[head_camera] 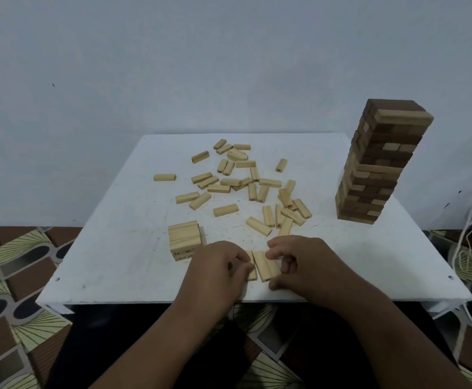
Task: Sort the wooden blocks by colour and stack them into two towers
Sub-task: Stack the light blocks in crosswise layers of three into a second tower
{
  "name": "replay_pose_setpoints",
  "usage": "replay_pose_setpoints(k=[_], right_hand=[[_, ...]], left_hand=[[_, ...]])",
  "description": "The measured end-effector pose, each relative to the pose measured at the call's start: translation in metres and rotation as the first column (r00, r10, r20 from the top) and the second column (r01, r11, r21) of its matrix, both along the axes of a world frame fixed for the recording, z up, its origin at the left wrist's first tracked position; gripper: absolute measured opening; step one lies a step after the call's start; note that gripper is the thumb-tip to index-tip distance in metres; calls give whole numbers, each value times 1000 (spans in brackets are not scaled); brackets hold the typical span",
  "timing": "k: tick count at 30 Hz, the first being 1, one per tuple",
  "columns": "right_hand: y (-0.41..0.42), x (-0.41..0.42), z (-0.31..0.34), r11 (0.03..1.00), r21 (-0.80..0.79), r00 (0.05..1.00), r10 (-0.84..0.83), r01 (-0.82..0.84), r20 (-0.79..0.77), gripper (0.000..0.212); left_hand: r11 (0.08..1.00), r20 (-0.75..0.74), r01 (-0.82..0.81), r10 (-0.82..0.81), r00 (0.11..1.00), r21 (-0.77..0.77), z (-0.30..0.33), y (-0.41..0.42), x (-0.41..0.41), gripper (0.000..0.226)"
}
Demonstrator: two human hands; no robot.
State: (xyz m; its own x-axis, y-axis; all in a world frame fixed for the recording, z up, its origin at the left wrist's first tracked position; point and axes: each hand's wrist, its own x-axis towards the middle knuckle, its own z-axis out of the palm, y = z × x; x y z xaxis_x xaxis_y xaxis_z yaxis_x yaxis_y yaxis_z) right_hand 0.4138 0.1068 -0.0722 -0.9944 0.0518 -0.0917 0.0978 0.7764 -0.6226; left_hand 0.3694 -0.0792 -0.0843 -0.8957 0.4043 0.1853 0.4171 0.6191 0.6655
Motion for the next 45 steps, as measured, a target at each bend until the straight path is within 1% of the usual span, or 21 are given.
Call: replay_pose_setpoints(k=[3, 5, 7, 9, 10, 14, 18, 20, 23, 26, 29, 33, 37, 41, 45], right_hand=[[-2, -2, -5, 1000, -14, 999, 12, -12, -37, 46], [-3, -3, -6, 999, -29, 998, 26, -27, -53, 40], [-2, -3, -6, 998, -46, 998, 37, -40, -60, 35], [-2, -3, -5, 998, -50, 998, 32, -35, -48, 40], [-2, -3, -5, 998, -58, 999, 31, -33, -41, 43], [-3, -3, -5, 995, -83, 997, 50, -54, -54, 45], [-7, -4, -4, 995, -81, 994, 57, -65, -88, 44], [-9, -5, 0, 994, -81, 991, 58, -68, -120, 44], [-14, -11, 12, 993, -74, 978, 78, -94, -195, 44], [-26, -24, 27, 986, -74, 959, 123, -147, -257, 46], [-44, -40, 36, 971, -85, 932, 189, -225, -308, 48], [-71, -63, 40, 938, -131, 916, 271, -320, -295, 47], [-87, -79, 36, 924, -132, 912, 317, -359, -260, 48], [-92, -83, 28, 927, -103, 910, 325, -360, -258, 45], [-95, -83, 22, 939, -70, 923, 313, -336, -222, 44]], left_hand=[[993, -76, 102, -106, 991, -59, -5, -4, -4, 8], [986, -62, 144, -150, 987, -89, -9, -7, -6, 6], [977, -21, 179, -182, 983, -112, -13, -10, -6, 17], [969, -2, 201, -203, 979, -146, -14, -11, -6, 26], [968, -10, 200, -203, 979, -149, -13, -10, -6, 27], [977, -50, 194, -199, 979, -84, -11, -8, -6, 21], [974, -19, 224, -225, 974, -34, -9, -11, -5, 34], [976, -6, 216, -216, 976, -3, -5, -13, -4, 39], [980, -30, 183, -181, 983, 76, 6, -18, -3, 47], [973, -80, 152, -140, 987, 171, 15, -31, -10, 61], [969, -102, 108, -87, 991, 222, 21, -51, -23, 69], [969, -70, 28, -11, 998, 244, 21, -81, -39, 76], [967, -34, -17, 27, 999, 254, 13, -100, -50, 71], [968, -10, -22, 26, 1000, 250, 5, -106, -57, 70], [971, 22, -20, 16, 1000, 238, -3, -108, -62, 70]])
